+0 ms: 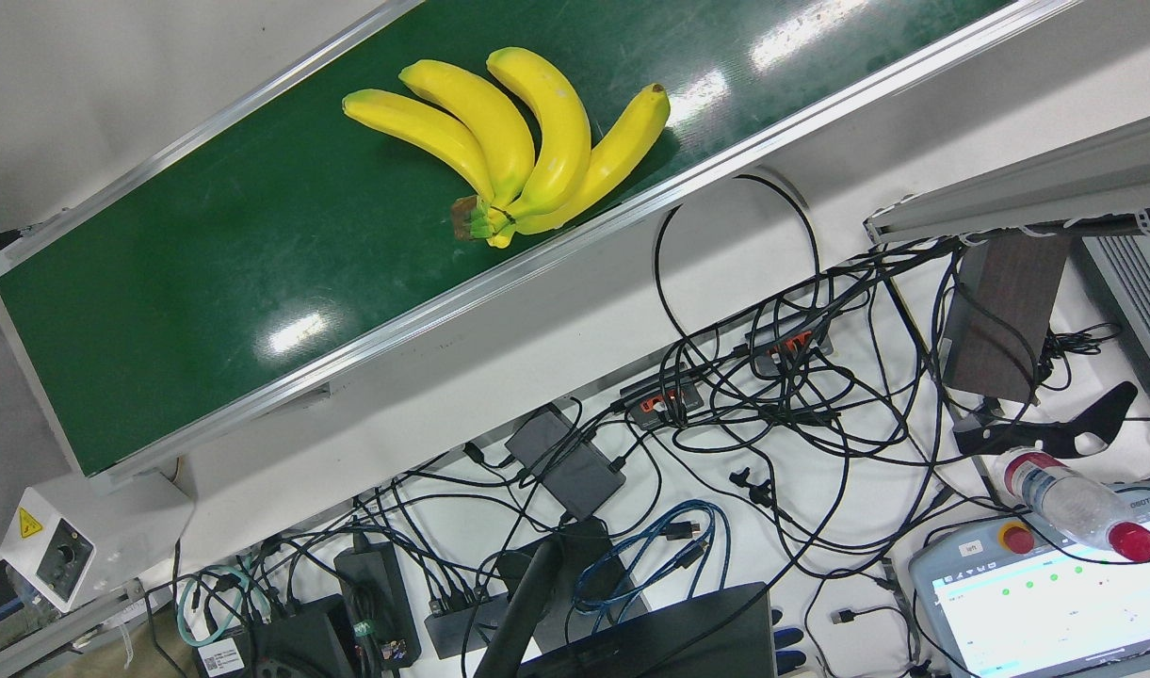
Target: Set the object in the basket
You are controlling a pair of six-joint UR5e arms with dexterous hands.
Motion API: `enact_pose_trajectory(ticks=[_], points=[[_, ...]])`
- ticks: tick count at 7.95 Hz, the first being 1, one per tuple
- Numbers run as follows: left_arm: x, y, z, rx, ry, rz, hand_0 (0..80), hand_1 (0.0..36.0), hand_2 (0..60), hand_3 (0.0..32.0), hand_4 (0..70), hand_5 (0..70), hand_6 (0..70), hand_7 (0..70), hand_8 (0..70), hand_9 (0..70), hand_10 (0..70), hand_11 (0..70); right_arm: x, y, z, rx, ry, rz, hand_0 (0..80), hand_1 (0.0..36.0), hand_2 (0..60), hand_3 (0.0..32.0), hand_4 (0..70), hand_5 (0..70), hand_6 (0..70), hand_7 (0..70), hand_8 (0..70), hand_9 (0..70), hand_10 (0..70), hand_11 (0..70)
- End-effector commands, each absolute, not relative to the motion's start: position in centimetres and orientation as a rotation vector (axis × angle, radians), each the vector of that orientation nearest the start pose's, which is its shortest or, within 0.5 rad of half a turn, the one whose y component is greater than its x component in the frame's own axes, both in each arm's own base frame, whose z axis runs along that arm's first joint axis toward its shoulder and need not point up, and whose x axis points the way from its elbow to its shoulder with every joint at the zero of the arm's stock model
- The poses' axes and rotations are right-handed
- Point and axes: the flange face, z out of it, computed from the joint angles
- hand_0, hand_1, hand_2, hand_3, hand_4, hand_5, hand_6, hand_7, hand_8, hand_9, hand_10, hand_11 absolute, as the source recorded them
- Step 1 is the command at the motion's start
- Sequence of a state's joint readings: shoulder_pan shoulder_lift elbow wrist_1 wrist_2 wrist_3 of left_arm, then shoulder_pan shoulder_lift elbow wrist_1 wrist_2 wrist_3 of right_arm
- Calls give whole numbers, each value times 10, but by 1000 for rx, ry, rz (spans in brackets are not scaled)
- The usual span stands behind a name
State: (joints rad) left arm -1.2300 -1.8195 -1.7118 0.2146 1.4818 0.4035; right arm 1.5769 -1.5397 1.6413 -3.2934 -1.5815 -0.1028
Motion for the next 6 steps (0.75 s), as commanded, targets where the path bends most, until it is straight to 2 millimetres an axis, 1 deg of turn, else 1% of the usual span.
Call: enact_pose_trajectory(ticks=[1,3,4,5,6], points=[[59,-596,505,147,2130,-1711,706,274,109,56,123,112,18,66,108,91,36,83,135,-498,652,-108,2219,-2330,0,0,0,0,0,0,0,0,0,0,0,0],[60,-595,505,147,2102,-1727,720,278,102,90,86,112,13,63,110,90,30,74,135,-497,652,-108,2217,-2331,0,0,0,0,0,0,0,0,0,0,0,0],[60,-594,506,147,2095,-1732,688,265,82,98,79,111,13,62,112,88,26,68,135,-497,652,-107,2218,-2332,0,0,0,0,0,0,0,0,0,0,0,0],[60,-594,506,147,2095,-1733,656,240,22,90,86,105,12,63,111,91,27,68,135,-497,652,-108,2217,-2331,0,0,0,0,0,0,0,0,0,0,0,0],[60,-594,507,149,2094,-1735,606,207,10,60,102,150,20,74,130,121,39,80,135,-497,652,-108,2217,-2331,0,0,0,0,0,0,0,0,0,0,0,0]])
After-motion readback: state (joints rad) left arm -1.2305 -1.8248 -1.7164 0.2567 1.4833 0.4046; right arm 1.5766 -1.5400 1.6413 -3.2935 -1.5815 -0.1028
